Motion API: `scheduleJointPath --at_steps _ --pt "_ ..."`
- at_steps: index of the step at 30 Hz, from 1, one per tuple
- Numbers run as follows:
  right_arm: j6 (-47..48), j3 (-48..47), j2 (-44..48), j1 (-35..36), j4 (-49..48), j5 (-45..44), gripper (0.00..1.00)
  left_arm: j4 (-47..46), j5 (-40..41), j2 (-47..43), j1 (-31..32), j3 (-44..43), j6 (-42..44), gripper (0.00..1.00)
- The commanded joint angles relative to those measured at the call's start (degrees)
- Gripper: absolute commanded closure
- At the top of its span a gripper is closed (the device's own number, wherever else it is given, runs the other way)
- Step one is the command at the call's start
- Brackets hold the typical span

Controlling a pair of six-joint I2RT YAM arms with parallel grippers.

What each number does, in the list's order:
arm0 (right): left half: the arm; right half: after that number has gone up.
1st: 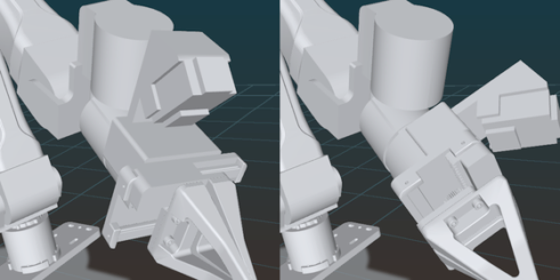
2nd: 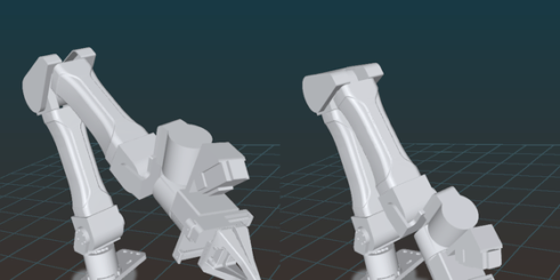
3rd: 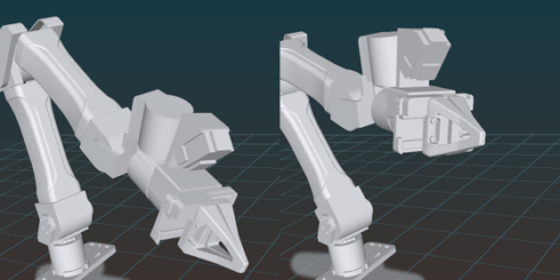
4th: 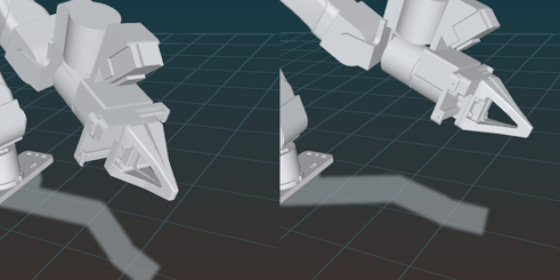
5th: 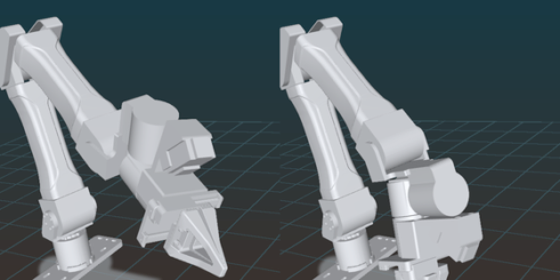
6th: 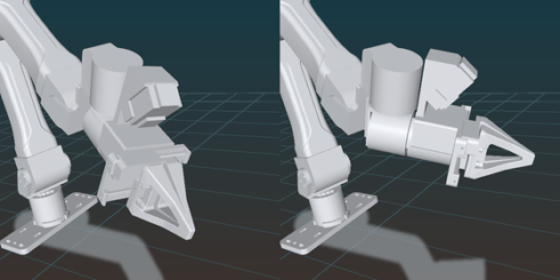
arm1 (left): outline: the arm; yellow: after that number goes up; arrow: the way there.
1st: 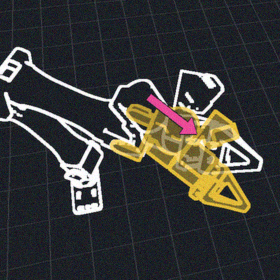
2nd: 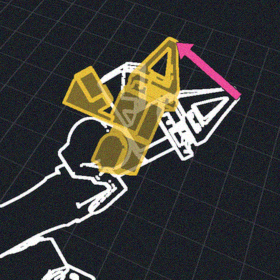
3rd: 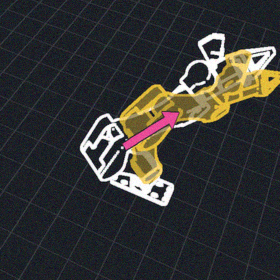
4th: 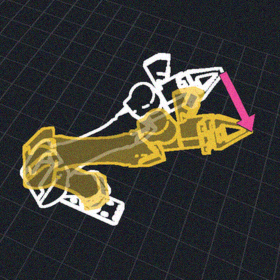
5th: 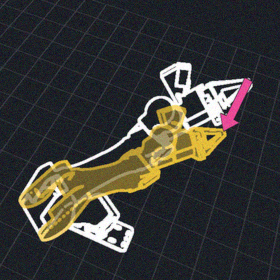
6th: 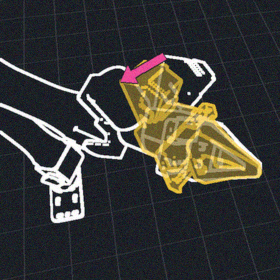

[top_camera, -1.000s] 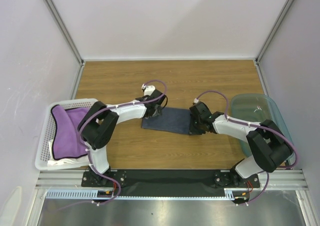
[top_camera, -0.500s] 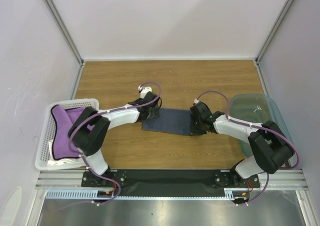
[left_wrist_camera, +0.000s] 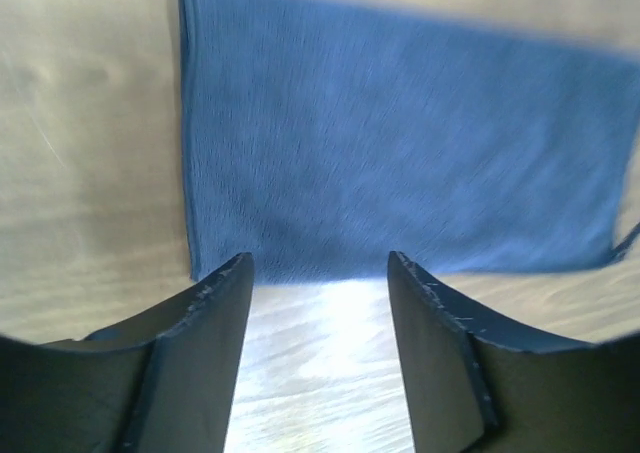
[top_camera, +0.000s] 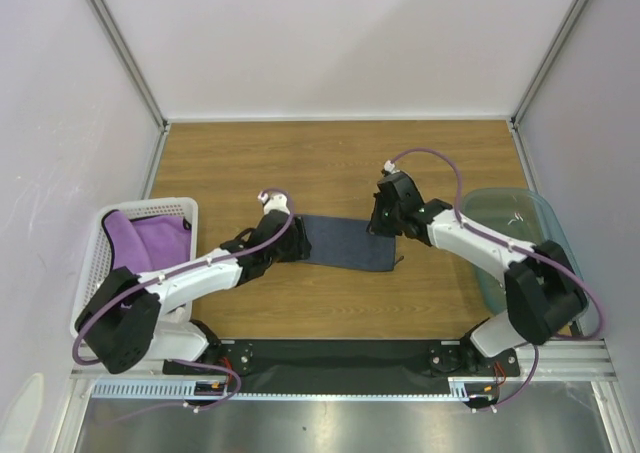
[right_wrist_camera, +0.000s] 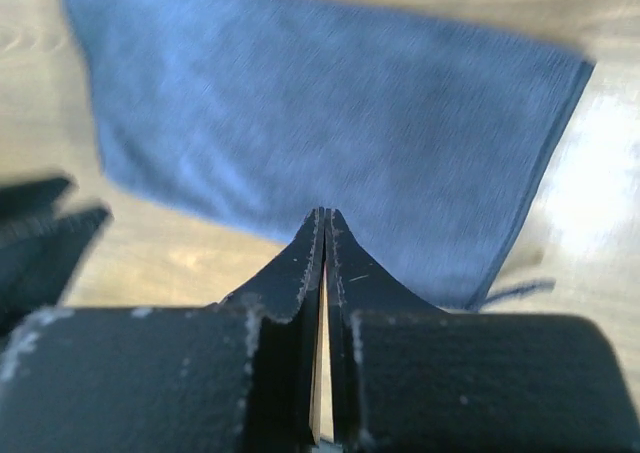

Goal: Fold and stack the towels
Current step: Fold the towel

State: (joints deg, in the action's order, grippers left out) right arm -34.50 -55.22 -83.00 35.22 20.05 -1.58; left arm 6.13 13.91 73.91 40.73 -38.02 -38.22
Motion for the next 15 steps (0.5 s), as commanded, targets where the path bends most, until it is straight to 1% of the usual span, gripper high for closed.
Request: scheduleJointPath --at_steps 1,4,9,15 --pt "0.0 -3.6 -5.5 -1.9 -3.3 -2.1 1.00 -8.5 -3.7 0.9 0.4 3.4 -2.3 0.39" --pt "1.0 -4.8 -9.1 -2.2 -4.0 -2.3 1.00 -11.0 -2.8 2.4 0.4 3.7 -1.3 0.40" --pt "0.7 -4.2 -12.5 -2.2 -5.3 -2.7 1.00 -10.3 -3.3 5.4 0.4 3.5 -1.6 0.41" --pt "0.2 -3.4 -14.6 -2.9 -6.0 -2.9 1.00 -8.3 -4.3 5.5 0.4 5.8 -4.1 0.42"
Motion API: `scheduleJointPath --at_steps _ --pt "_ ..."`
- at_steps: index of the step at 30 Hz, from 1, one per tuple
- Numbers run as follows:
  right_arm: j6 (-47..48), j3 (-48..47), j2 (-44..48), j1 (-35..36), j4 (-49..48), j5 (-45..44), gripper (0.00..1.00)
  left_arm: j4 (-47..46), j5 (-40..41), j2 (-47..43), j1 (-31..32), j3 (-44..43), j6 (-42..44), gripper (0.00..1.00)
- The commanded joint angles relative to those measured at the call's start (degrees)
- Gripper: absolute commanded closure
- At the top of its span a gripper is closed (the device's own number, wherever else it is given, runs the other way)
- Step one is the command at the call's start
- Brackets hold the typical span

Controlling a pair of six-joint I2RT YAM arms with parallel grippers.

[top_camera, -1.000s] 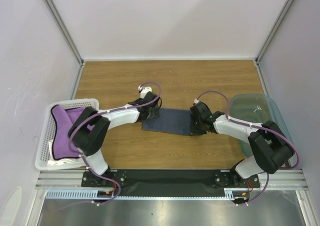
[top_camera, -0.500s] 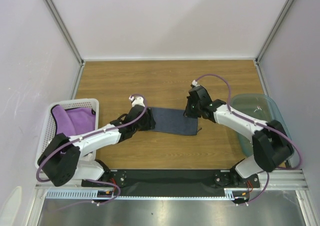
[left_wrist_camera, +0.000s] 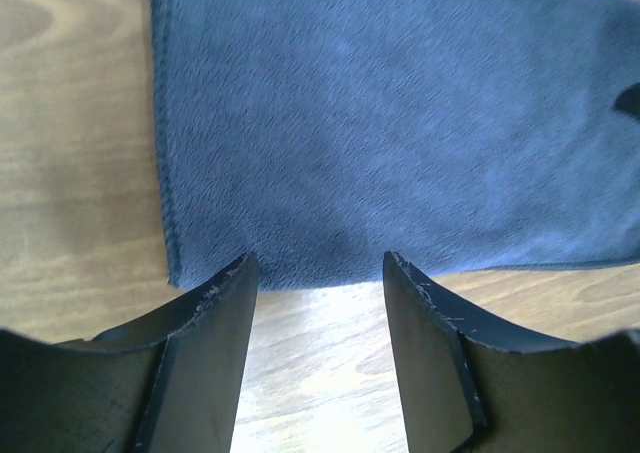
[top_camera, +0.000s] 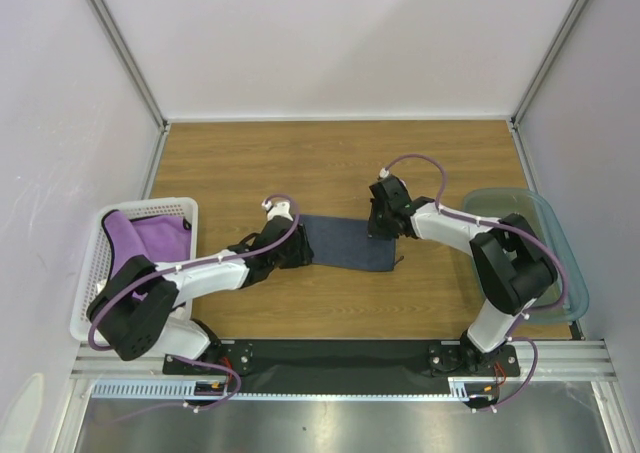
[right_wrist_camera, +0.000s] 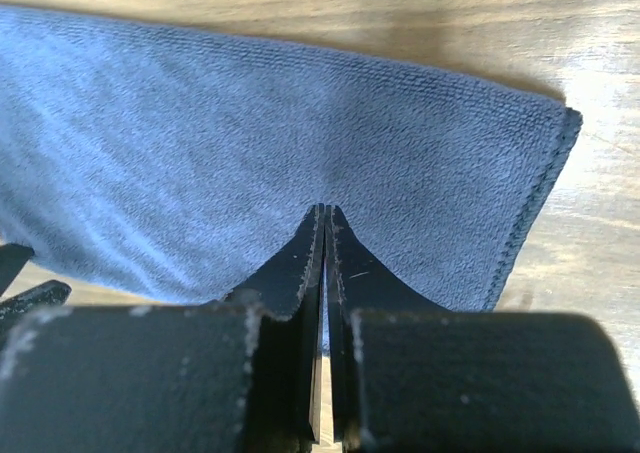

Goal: Fold and stack the towels
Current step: Fold the towel

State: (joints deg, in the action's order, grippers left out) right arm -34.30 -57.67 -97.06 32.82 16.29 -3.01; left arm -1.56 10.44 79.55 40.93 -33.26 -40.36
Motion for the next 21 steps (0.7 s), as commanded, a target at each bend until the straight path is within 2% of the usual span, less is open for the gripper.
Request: scheduleJointPath --at_steps 1,12,17,18,21 --pt "0.1 -0.9 -1.0 -0.6 -2.3 -1.7 1.00 0.3 -0.9 -0.4 0.2 1.3 -2.0 0.42" --pt "2.8 -3.7 -1.0 -0.5 -0.3 -0.3 1.00 7.4 -0.1 -0.1 0.2 -1.6 1.2 0.41" --pt "4.9 -6.4 1.0 4.4 1.5 -0.1 1.00 12.3 2.3 -6.4 0.1 -6.2 2.8 0.34" --pt "4.8 -6.7 1.1 5.0 1.4 0.5 1.00 13.0 3.3 -7.1 -0.4 -7.7 3.4 0.30" --pt "4.4 -7.3 0.7 5.9 1.2 1.3 1.00 13.2 3.0 -7.6 -3.4 -9.3 4.8 0.29"
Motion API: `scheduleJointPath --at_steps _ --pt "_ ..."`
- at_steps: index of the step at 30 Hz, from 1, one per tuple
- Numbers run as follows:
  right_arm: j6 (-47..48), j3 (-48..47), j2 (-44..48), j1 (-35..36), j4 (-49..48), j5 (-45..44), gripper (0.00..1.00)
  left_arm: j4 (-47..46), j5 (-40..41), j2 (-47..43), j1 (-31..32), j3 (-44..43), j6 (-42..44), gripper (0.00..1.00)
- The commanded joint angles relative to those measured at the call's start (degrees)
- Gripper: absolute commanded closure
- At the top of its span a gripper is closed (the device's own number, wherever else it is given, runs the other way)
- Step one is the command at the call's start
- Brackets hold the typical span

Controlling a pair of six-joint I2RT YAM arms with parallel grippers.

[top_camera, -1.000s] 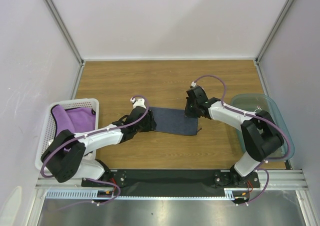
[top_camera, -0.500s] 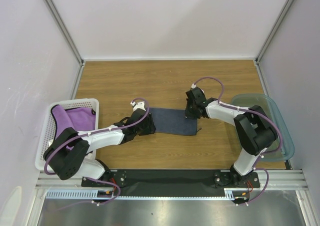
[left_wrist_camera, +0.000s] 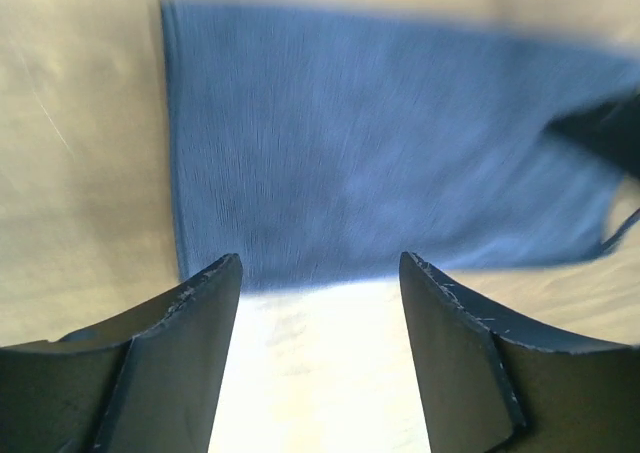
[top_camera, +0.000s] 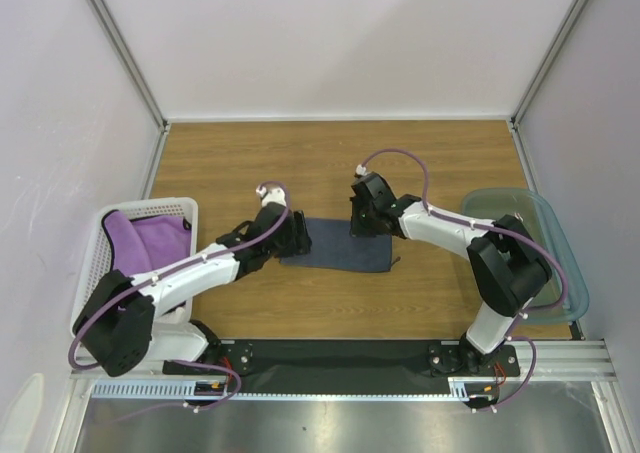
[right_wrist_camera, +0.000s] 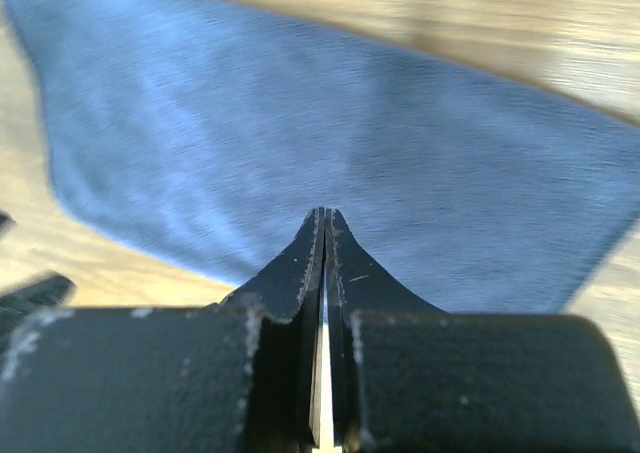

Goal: Fold and stack the towels
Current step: Fold the towel

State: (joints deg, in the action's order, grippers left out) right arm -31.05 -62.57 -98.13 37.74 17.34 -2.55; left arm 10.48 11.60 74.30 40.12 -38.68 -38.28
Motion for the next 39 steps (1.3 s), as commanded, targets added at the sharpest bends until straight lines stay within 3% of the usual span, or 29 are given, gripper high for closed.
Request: scheduleJointPath --at_steps 1,7,18,22,23,25,26,29,39 --pt "1.2 -2.6 1.3 1.1 0.2 1.1 1.00 0.3 1.4 -2.1 -3.5 -3.8 3.1 0.29" --pt "2.1 -3.9 0.5 1.6 1.8 1.1 1.00 -3.0 -4.2 2.1 -10.7 -1.8 5.1 0.35" --pt "2.2 -1.7 3.8 -0.1 9.1 -5.5 0.97 -7.8 -6.7 8.4 -11.6 -1.9 6.7 0.38" --pt "0.8 4.0 9.0 -4.1 8.2 -1.0 0.77 -6.8 -3.9 8.9 -11.6 -2.6 7.2 0.38" --pt "0.4 5.6 9.7 -5.6 8.3 -0.4 0.65 -6.4 -3.5 9.0 -11.6 -2.9 7.3 0.38" --pt "0.5 7.0 12.2 -6.7 8.6 -0.6 0.53 -6.3 -3.4 9.5 -11.6 -3.2 7.6 0.38" --pt "0.5 8.2 13.0 -7.3 8.6 -1.1 0.40 -6.3 -3.4 9.6 -11.6 -3.2 7.7 0.38" --pt "1.1 10.8 14.7 -8.4 6.9 -0.8 0.29 -6.8 -3.9 10.5 -11.6 -3.1 7.9 0.38" --pt "0.0 15.5 12.4 -10.7 -0.7 4.7 0.41 -7.1 -3.5 10.3 -11.6 -2.4 8.0 0.40"
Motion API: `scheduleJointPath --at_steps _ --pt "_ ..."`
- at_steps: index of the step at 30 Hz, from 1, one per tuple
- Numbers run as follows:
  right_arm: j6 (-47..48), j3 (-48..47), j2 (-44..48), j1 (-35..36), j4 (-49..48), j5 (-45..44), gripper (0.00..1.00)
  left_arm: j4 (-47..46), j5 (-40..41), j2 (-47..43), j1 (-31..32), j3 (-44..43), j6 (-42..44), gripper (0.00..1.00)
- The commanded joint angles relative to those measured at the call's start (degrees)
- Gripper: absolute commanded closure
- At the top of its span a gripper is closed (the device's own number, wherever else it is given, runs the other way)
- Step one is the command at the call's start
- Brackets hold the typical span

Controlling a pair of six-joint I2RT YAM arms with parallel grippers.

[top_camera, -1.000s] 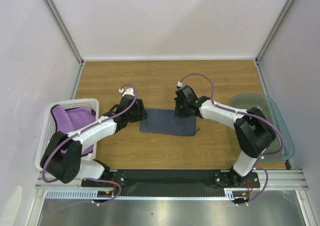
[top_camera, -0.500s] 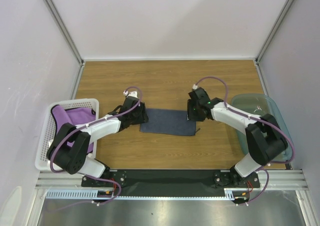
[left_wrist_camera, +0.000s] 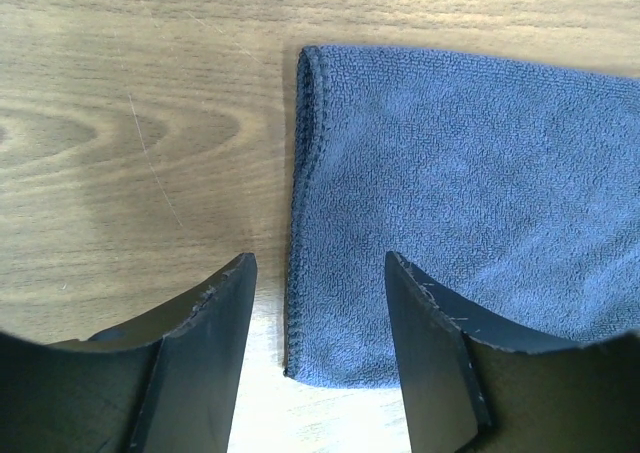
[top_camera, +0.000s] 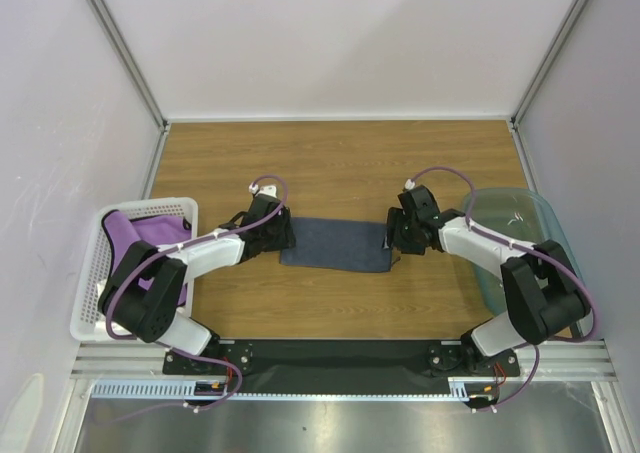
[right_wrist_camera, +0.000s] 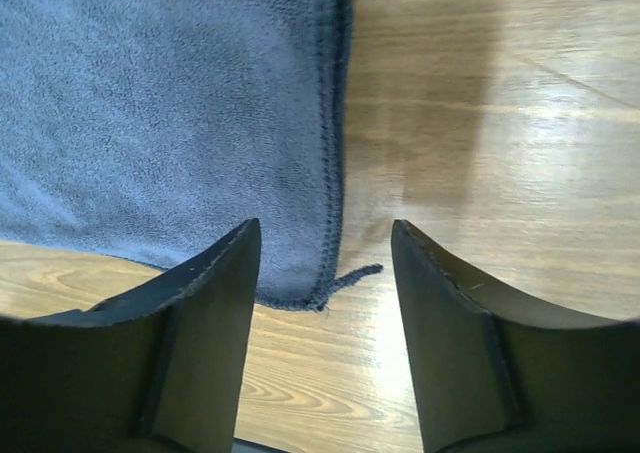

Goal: Fold and stack the towels
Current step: Fold the towel

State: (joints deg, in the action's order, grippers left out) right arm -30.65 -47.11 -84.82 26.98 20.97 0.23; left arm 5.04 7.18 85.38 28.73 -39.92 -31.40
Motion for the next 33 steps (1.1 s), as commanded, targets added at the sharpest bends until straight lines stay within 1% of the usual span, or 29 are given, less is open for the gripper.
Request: scheduleJointPath --at_steps 1,5,9,13,15,16,17,19,20,21,22,23,24,25,26,27,28,29,33 --pt "-0.3 0.1 -1.4 0.0 -4.6 1.8 0.41 -1.5 0.9 -0.7 -0.2 -1.1 1.2 0.41" --pt "0.0 0.0 -2.8 0.0 -5.4 2.1 0.44 -0.8 0.4 -1.0 -0.3 -1.7 1.3 0.43" --pt "-0.5 0.6 -3.8 0.0 -7.5 2.0 0.49 0.6 -0.1 -4.3 -0.2 -2.6 1.6 0.43" --pt "-1.0 0.7 -6.1 0.0 -8.6 2.0 0.52 0.9 -0.9 -7.3 -0.2 -3.4 1.3 0.43" --pt "-1.2 1.0 -6.3 0.1 -9.1 1.4 0.55 -0.1 -2.9 -8.6 -0.1 -3.4 0.7 0.43" --pt "-1.3 1.1 -6.4 0.1 -9.4 1.1 0.60 -1.1 -3.9 -9.8 -0.1 -3.1 0.5 0.43" --pt "-1.5 1.3 -6.6 0.1 -9.5 0.7 0.63 -2.2 -5.1 -10.2 0.0 -2.8 -0.1 0.43" --pt "-1.8 1.4 -6.9 0.1 -9.1 -0.2 0.68 -7.6 -8.8 -10.6 0.4 -1.3 -0.4 0.42" --pt "-1.9 1.2 -7.3 0.1 -8.6 -2.1 0.70 -9.3 -9.7 -9.7 0.5 -0.9 -1.3 0.43" --pt "-1.9 1.0 -7.5 0.1 -7.5 -3.6 0.74 -13.3 -11.6 -9.0 0.6 -0.1 -1.9 0.42" --pt "-1.9 1.0 -7.5 0.2 -7.4 -4.2 0.79 -15.2 -12.4 -8.1 0.6 0.2 -2.6 0.42" --pt "-1.8 0.9 -7.6 0.1 -7.0 -4.5 0.81 -17.3 -13.3 -6.8 0.8 0.5 -4.1 0.42" --pt "-1.6 1.0 -7.4 0.1 -6.7 -4.9 0.83 -21.7 -15.2 -4.2 1.0 0.8 -5.0 0.43" --pt "-1.6 1.0 -7.2 0.1 -6.6 -4.9 0.86 -23.5 -16.5 -2.5 1.1 0.7 -5.9 0.43" --pt "-1.4 1.0 -7.1 0.1 -6.6 -5.0 0.91 -25.5 -17.5 -1.2 1.2 0.7 -7.3 0.44" --pt "-1.3 1.0 -6.7 0.1 -6.6 -4.7 0.93 -28.6 -18.2 1.6 1.7 0.5 -8.3 0.46" --pt "-1.3 0.6 -6.4 0.1 -6.5 -4.5 0.98 -30.1 -19.2 2.8 1.9 0.3 -9.1 0.46" --pt "-1.2 0.2 -6.1 0.1 -5.8 -4.6 1.00 -32.9 -19.7 3.7 2.6 0.2 -10.3 0.47" --pt "-1.2 -1.8 -3.6 0.6 -4.3 -4.4 1.00 -35.9 -18.7 8.6 4.9 -0.5 -12.1 0.49"
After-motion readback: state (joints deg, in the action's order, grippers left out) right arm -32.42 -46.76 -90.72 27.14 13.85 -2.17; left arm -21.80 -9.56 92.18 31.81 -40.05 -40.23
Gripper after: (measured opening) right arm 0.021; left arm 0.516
